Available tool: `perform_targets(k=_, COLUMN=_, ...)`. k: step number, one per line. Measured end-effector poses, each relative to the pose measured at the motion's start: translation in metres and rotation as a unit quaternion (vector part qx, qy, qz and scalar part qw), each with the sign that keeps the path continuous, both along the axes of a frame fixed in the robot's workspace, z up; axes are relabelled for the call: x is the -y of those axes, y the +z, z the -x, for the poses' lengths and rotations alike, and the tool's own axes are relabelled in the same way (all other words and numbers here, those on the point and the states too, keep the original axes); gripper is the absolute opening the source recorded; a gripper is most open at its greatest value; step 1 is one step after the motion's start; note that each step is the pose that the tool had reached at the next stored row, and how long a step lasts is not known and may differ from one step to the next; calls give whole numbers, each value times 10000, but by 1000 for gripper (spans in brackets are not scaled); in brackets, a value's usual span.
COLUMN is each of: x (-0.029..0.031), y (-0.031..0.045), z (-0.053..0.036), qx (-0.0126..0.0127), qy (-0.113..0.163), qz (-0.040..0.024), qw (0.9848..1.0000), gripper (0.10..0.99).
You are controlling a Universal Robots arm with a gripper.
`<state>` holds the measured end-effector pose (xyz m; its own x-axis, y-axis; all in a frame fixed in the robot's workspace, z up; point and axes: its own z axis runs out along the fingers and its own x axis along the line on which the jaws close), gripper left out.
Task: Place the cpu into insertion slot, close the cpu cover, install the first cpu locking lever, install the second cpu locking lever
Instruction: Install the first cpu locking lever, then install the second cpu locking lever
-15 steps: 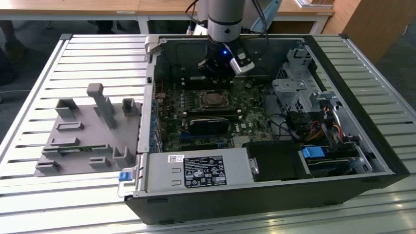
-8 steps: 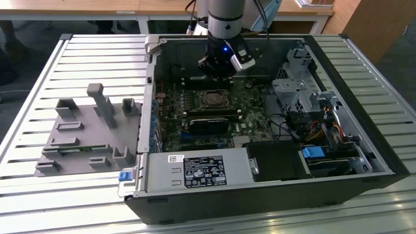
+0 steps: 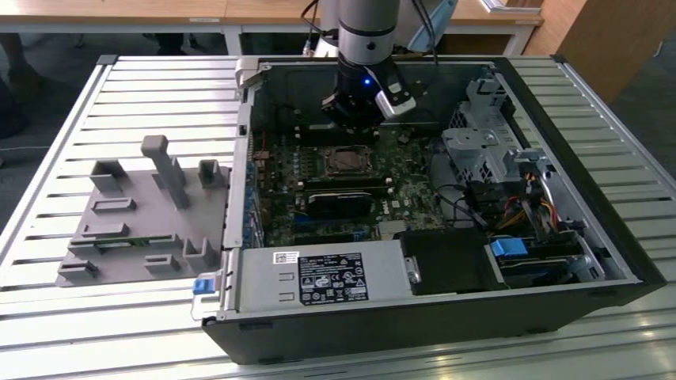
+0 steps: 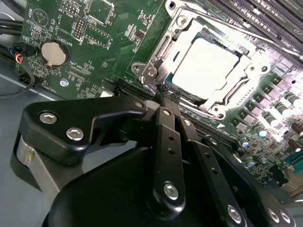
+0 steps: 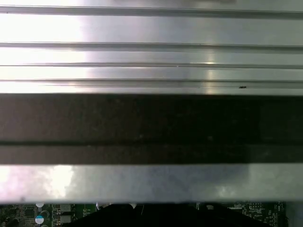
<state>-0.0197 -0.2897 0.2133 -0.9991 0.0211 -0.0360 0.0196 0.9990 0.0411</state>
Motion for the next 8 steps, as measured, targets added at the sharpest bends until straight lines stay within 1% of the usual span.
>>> perform_targets(k=8, x=31, y=0, z=0, qx=0, qy=0, qz=0, qw=10000, gripper=106)
